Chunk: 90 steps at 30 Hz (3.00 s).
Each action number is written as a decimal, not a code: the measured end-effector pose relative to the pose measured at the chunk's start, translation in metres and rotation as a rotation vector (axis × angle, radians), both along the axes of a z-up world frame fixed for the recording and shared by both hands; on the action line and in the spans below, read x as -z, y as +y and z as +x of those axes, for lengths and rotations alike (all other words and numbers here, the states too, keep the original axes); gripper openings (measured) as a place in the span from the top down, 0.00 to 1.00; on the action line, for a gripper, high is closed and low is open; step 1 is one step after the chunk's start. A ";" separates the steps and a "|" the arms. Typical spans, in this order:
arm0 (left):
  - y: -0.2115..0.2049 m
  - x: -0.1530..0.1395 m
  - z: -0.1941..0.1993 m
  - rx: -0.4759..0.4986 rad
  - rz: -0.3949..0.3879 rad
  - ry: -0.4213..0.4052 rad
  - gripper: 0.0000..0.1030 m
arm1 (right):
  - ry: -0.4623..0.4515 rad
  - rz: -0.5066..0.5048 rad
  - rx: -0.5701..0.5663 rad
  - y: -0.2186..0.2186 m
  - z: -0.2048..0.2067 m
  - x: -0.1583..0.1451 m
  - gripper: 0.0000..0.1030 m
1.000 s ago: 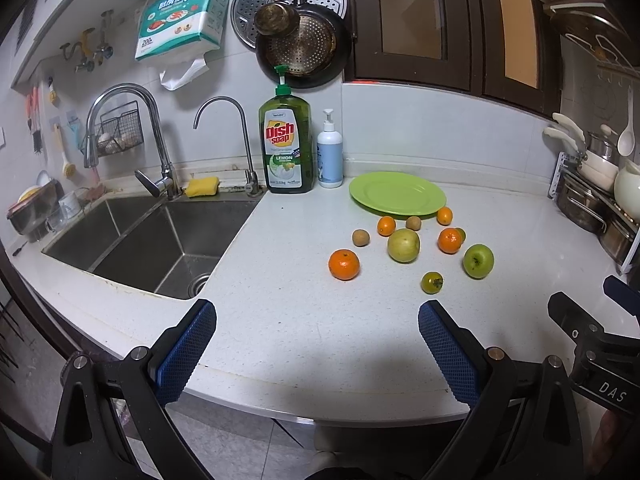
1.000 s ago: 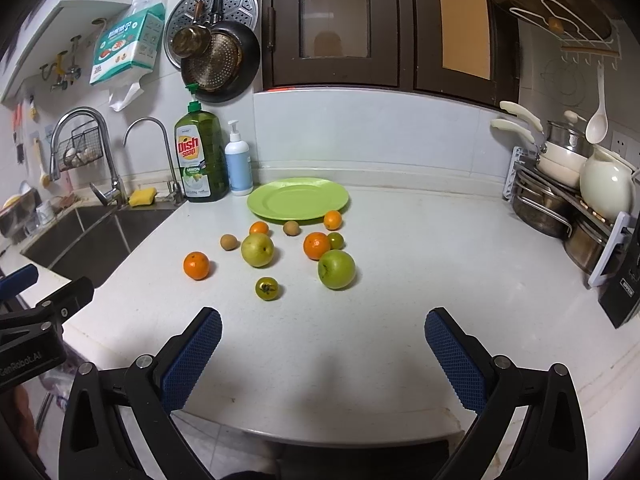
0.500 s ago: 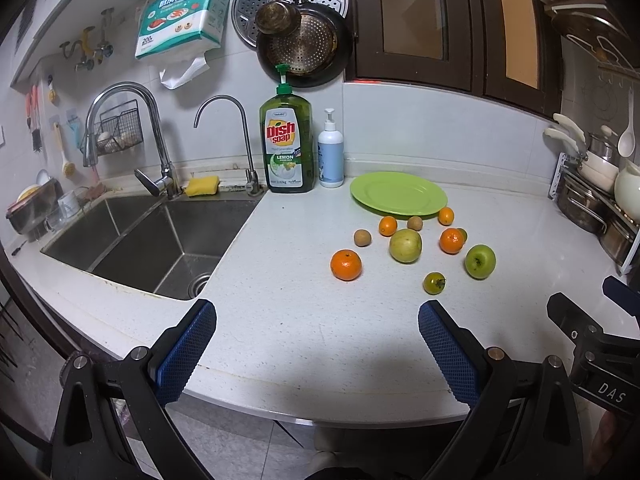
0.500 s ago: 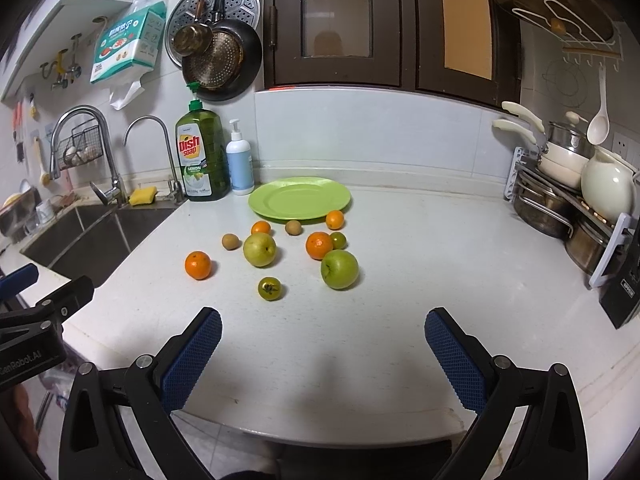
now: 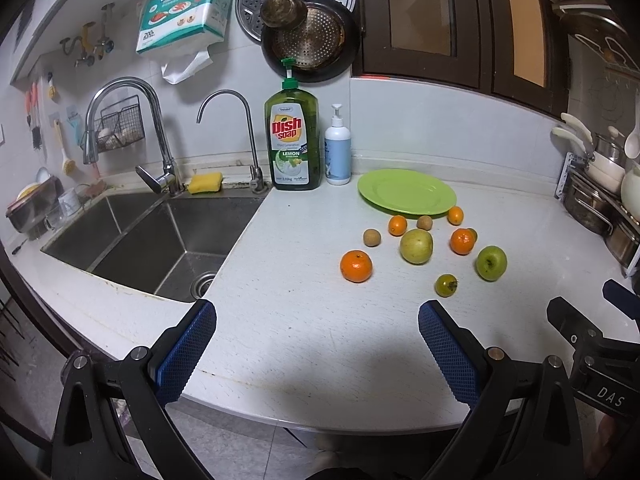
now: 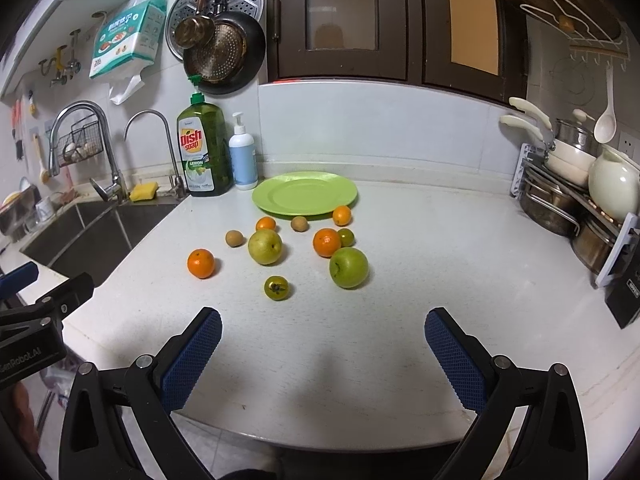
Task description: Organize fruits
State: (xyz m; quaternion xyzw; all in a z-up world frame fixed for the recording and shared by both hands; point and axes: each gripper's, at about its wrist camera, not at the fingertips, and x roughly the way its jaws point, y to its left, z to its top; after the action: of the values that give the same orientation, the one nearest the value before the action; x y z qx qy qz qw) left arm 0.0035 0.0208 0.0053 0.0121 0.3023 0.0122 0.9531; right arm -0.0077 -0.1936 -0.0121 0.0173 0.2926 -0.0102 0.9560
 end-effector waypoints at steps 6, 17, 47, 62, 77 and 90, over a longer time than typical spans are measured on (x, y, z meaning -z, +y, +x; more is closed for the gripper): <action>0.008 0.005 0.018 0.015 0.016 0.019 0.00 | 0.028 0.012 -0.006 0.007 0.015 0.004 0.00; 0.018 0.021 0.082 0.109 0.044 0.072 0.07 | 0.088 0.028 -0.004 0.029 0.066 0.019 0.01; -0.016 0.101 0.202 0.458 0.011 0.328 0.48 | 0.363 0.115 0.039 0.047 0.166 0.090 0.46; -0.019 0.103 0.200 0.518 0.022 0.332 0.59 | 0.368 0.144 0.060 0.048 0.162 0.092 0.69; -0.028 0.075 0.178 0.401 0.020 0.259 0.59 | 0.288 0.131 -0.065 0.036 0.156 0.072 0.69; -0.044 0.034 0.165 0.351 0.010 0.159 0.59 | 0.188 0.112 -0.150 0.023 0.148 0.037 0.69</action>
State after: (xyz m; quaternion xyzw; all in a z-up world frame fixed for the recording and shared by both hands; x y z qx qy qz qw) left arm 0.1680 -0.0230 -0.0292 0.0704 0.3699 -0.1537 0.9136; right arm 0.1403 -0.1707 -0.0490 0.0479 0.3817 0.0762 0.9199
